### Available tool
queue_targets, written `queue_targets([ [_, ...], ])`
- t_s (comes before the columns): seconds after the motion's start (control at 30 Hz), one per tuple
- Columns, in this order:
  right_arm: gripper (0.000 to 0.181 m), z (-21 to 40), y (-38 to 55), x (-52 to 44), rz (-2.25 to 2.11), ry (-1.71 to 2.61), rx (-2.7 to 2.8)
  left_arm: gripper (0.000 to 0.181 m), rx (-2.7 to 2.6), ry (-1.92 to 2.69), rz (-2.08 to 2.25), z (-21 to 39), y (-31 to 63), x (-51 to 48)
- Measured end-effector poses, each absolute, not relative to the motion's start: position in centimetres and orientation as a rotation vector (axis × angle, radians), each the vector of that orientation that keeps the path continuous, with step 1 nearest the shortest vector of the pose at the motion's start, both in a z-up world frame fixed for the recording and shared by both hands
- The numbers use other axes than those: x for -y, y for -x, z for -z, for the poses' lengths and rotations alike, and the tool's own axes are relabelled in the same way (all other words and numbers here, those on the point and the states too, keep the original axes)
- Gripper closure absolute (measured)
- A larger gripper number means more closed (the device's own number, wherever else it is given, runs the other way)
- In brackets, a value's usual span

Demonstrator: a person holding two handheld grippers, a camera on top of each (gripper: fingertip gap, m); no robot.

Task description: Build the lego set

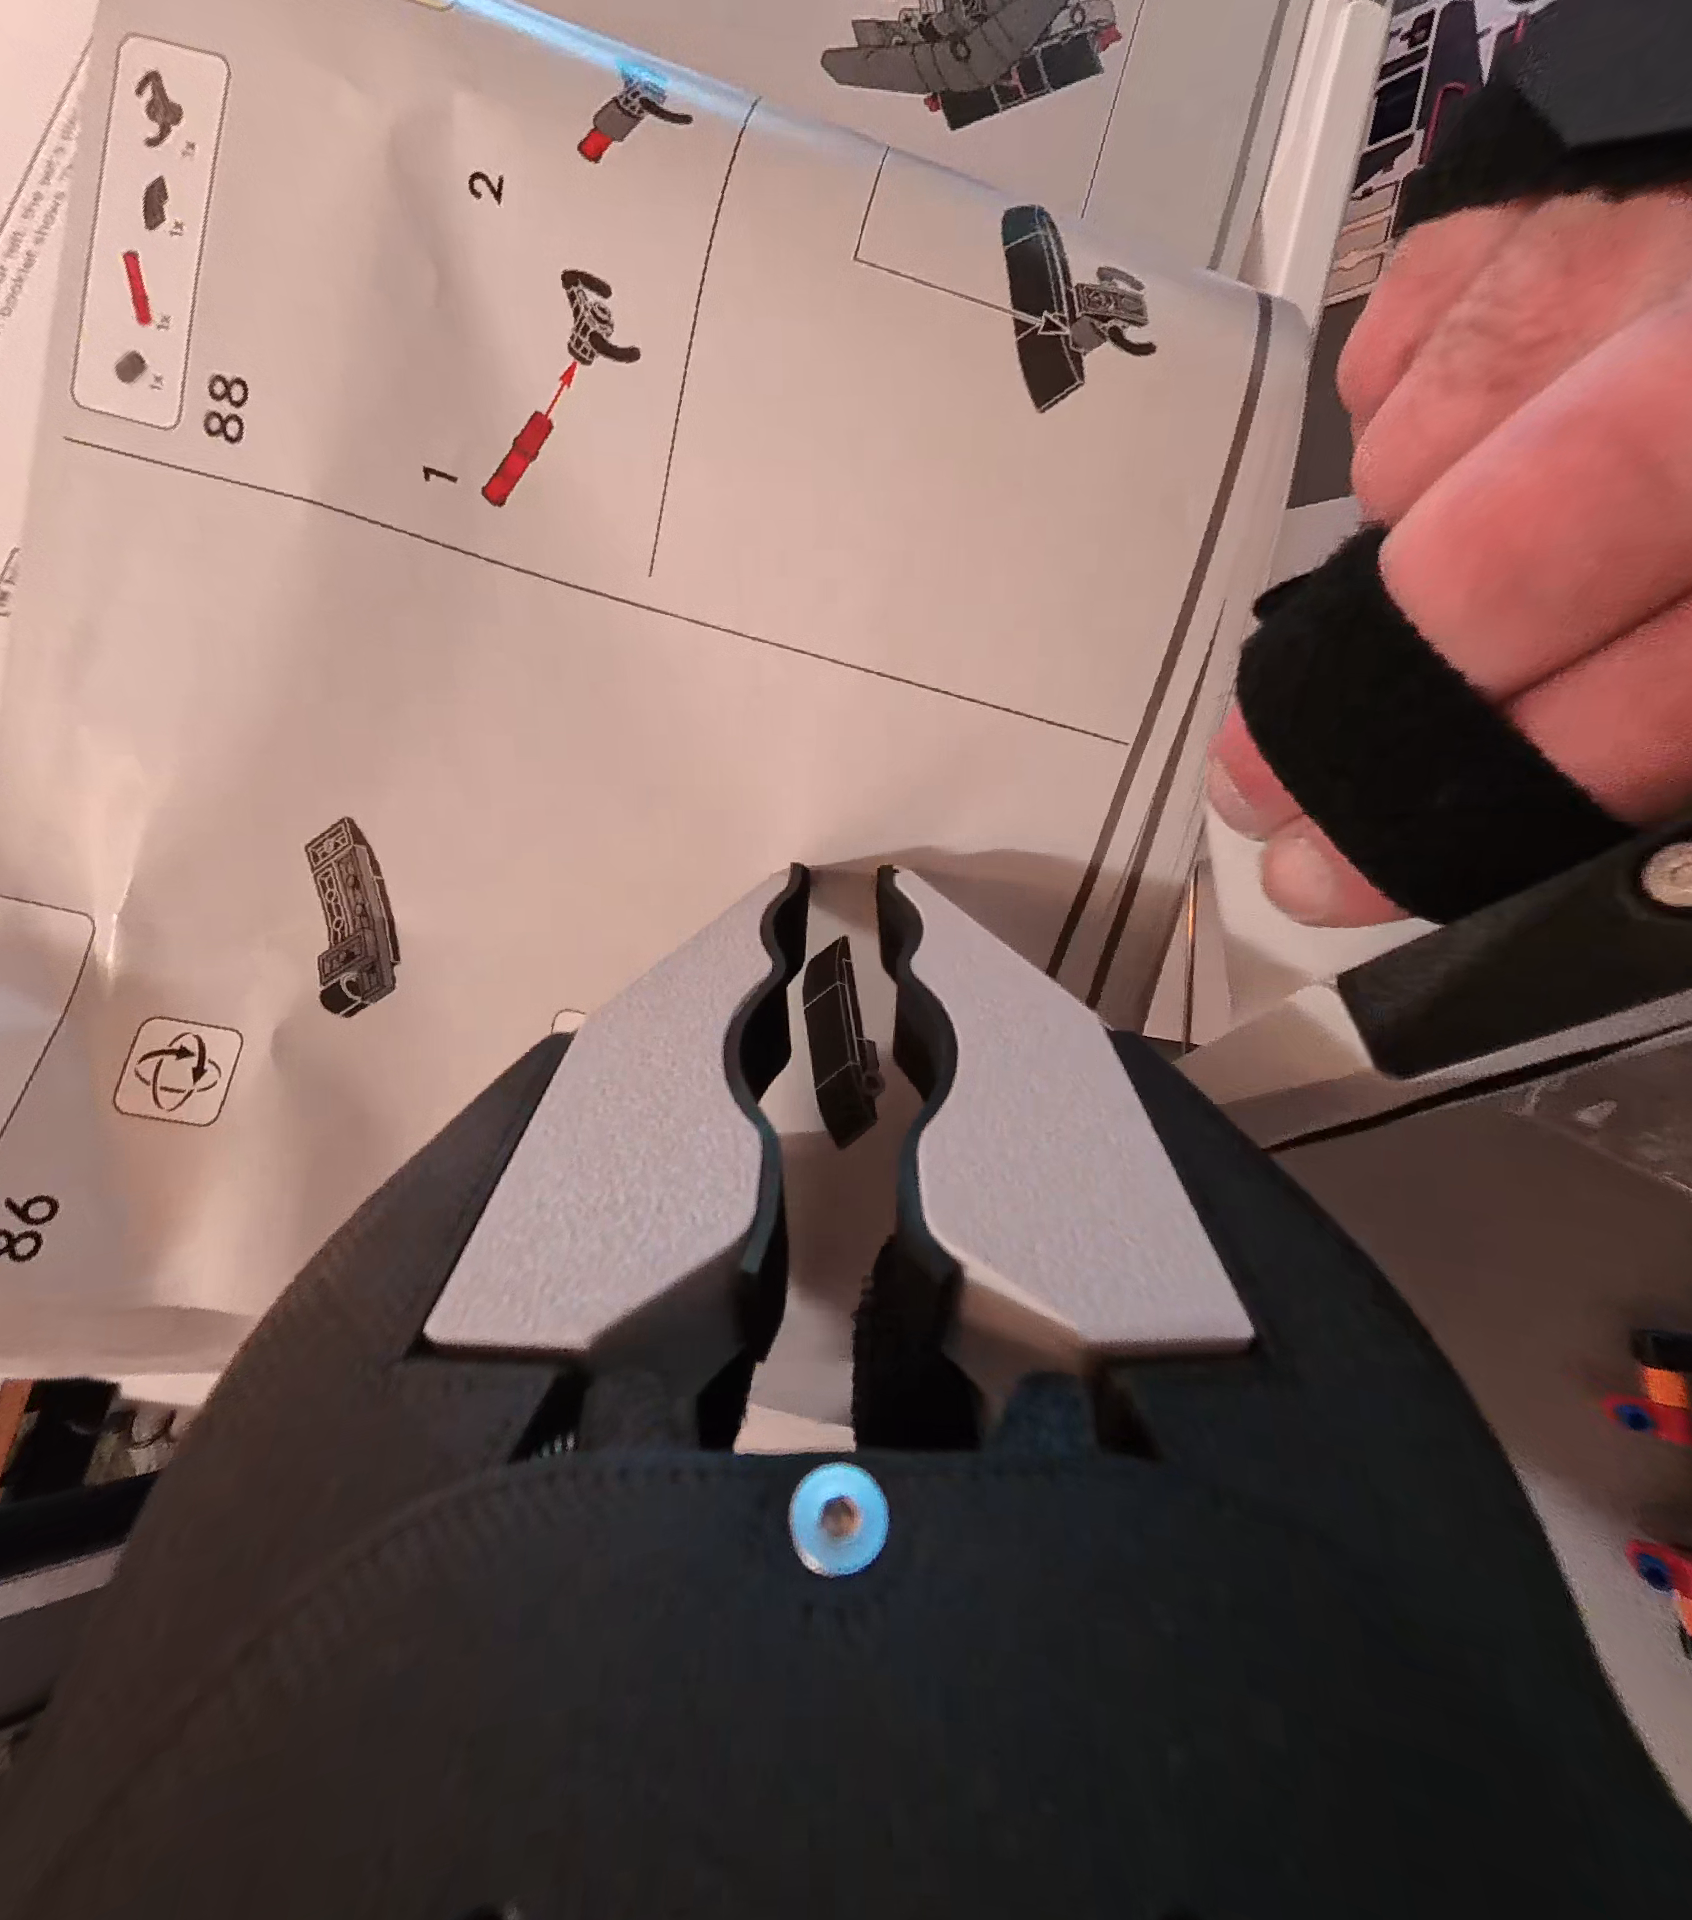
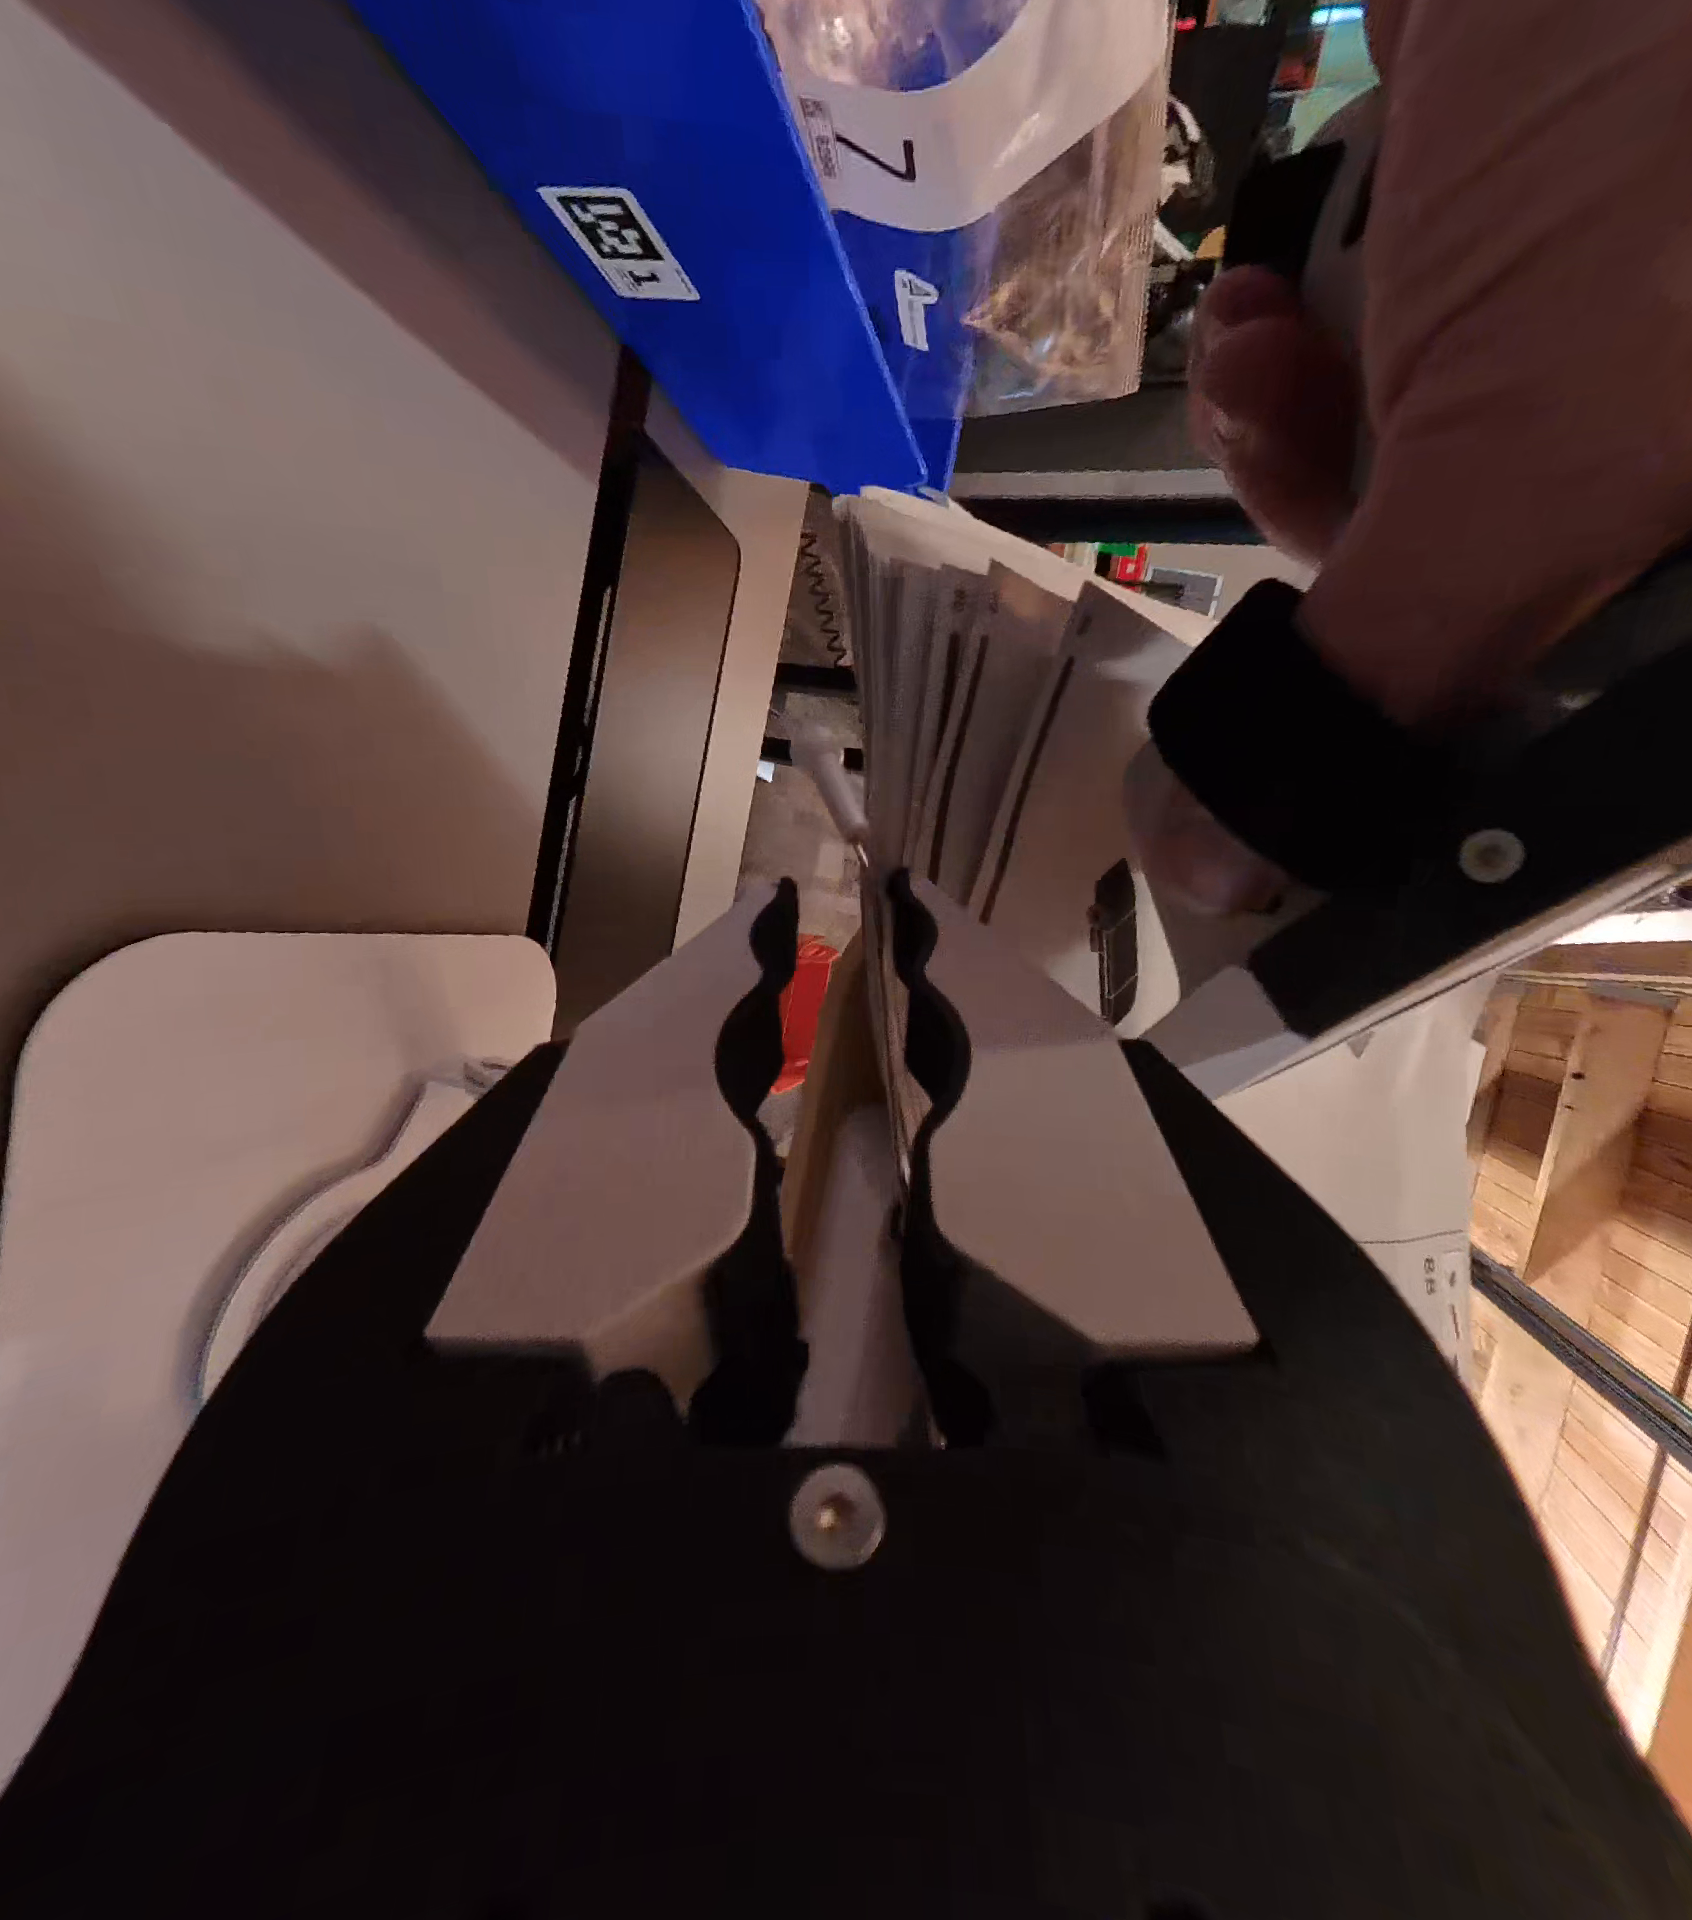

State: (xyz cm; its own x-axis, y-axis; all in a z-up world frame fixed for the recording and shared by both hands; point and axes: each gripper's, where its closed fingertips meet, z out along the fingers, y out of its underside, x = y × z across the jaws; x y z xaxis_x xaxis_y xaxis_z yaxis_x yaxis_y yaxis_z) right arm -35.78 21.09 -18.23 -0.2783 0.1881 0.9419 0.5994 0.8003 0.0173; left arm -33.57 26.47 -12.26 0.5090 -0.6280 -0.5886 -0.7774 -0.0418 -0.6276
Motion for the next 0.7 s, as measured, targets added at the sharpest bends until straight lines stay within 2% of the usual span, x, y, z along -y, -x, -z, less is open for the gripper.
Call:
queue_targets([
  [0.07, 0.181, 17.8, 36.0, -21.1, 0.449, 0.623, 1.831, 0.172, -1.187, 1.734, -0.17, 12.2, 33.6, -26.5],
  [0.5, 0.181, 16.1, 35.3, -19.6, 0.16, 0.89, 1.846, 0.181, -1.158, 1.69, -0.15, 12.2, 33.9, -26.8],
  [0.7, 0.181, 14.7, 35.2, -19.7, -0.188, 1.172, 1.67, 0.181, -1.141, 1.7, -0.119, 12.2, 33.9, -27.0],
])
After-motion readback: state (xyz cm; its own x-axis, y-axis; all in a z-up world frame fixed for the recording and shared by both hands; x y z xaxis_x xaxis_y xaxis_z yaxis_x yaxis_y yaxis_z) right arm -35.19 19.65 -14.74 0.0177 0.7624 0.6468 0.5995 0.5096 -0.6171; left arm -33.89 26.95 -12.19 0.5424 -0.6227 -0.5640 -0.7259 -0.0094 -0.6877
